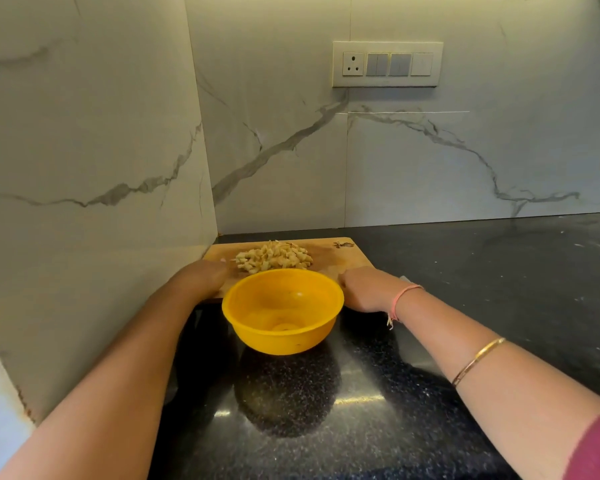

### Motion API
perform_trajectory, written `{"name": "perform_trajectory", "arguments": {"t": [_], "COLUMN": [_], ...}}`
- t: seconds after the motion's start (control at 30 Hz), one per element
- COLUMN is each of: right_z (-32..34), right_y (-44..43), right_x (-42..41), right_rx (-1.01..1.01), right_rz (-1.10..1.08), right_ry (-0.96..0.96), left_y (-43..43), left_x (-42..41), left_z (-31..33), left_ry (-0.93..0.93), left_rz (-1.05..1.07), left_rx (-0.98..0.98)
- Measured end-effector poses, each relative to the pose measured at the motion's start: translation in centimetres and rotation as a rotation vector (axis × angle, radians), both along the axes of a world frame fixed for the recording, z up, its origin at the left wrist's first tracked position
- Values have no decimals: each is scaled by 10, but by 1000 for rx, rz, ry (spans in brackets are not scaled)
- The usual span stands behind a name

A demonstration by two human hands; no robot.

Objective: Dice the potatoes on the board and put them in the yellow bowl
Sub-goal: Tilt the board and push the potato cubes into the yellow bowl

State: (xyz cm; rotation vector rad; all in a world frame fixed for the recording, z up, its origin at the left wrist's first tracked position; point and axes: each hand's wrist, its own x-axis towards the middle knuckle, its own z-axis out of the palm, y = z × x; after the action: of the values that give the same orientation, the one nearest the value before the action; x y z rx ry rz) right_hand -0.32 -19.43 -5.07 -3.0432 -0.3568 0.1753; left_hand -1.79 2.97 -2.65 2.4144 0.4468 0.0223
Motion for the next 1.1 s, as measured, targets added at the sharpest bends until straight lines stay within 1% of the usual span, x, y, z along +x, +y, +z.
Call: {"name": "perform_trajectory", "arguments": {"t": [0.13, 0.2, 0.33, 0.4, 0.43, 0.5, 0.57, 0.63, 0.73, 0.83, 0.97, 1.1], "right_z": [9, 13, 30, 38, 40, 36, 27, 17, 2, -6, -8, -3], "right_y": [3, 3, -3, -8, -10, -12, -10, -6, -3, -3, 0, -2], "right_x": [-11, -15, -15, -4, 4, 23, 42, 57, 79, 96, 100, 94], "right_rx": [-97, -130, -154, -90, -45, 144, 326, 368, 316, 213, 113, 79], "right_rz": [37, 57, 16, -22, -38, -90, -165, -208, -265, -267, -231, -209], "right_ry": [33, 52, 84, 59, 14, -146, -289, -304, -269, -228, -176, -220], "left_y": [-4, -1, 6, 18, 22, 26, 27, 26, 23, 21, 20, 19], "left_x": [-16, -18, -9, 2, 5, 8, 9, 10, 9, 12, 15, 16], "left_z": [7, 7, 1, -9, -12, -17, -19, -19, -16, -13, -13, -16], "left_ry": [25, 48, 42, 8, -33, -105, -182, -282, -408, -466, -494, -454], "left_rz": [-82, -90, -37, 16, 52, 104, 129, 153, 178, 171, 164, 152], "left_rx": [158, 201, 207, 175, 150, 140, 196, 277, 360, 389, 408, 408]}}
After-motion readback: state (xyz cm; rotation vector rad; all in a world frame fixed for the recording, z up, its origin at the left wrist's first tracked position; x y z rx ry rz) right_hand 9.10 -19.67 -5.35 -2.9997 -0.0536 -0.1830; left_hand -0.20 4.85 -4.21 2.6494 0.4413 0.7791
